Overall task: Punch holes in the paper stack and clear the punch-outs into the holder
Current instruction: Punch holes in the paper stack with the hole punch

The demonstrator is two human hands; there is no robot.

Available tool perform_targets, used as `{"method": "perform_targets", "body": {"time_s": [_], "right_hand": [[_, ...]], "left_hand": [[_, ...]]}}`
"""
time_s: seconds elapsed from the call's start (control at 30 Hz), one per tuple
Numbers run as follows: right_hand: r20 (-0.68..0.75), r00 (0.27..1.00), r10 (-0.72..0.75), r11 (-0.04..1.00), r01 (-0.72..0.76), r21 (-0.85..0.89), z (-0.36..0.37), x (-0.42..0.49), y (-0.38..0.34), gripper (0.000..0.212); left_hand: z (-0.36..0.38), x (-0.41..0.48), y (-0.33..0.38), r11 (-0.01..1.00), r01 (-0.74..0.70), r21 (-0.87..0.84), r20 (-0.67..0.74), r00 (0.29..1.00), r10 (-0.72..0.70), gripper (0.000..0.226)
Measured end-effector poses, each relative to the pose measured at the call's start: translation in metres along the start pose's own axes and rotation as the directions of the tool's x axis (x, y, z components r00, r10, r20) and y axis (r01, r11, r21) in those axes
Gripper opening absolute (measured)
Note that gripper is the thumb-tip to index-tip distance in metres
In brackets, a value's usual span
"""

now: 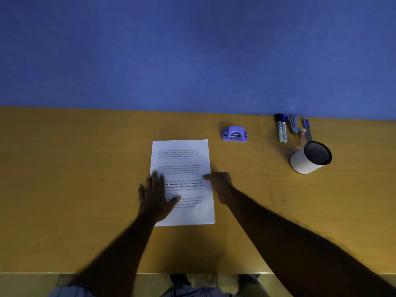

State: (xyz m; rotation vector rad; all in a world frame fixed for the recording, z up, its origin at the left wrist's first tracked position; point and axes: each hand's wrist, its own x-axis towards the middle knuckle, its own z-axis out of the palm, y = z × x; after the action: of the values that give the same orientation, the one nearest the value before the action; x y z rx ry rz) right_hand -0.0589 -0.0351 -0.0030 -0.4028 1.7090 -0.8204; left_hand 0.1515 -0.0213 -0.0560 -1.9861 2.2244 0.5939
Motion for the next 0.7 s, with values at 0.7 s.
{"method": "perform_targets", "body": {"time_s": [0.7], "right_hand": [[-0.026,0.999,-0.045,0.991,0.041,-0.128,0.022,0.009,0.003,0.011]], "left_hand": [[0.004,-0.001,-0.002,0.999,-0.002,-0.04,-0.033,0.999,0.001,0.099]]}}
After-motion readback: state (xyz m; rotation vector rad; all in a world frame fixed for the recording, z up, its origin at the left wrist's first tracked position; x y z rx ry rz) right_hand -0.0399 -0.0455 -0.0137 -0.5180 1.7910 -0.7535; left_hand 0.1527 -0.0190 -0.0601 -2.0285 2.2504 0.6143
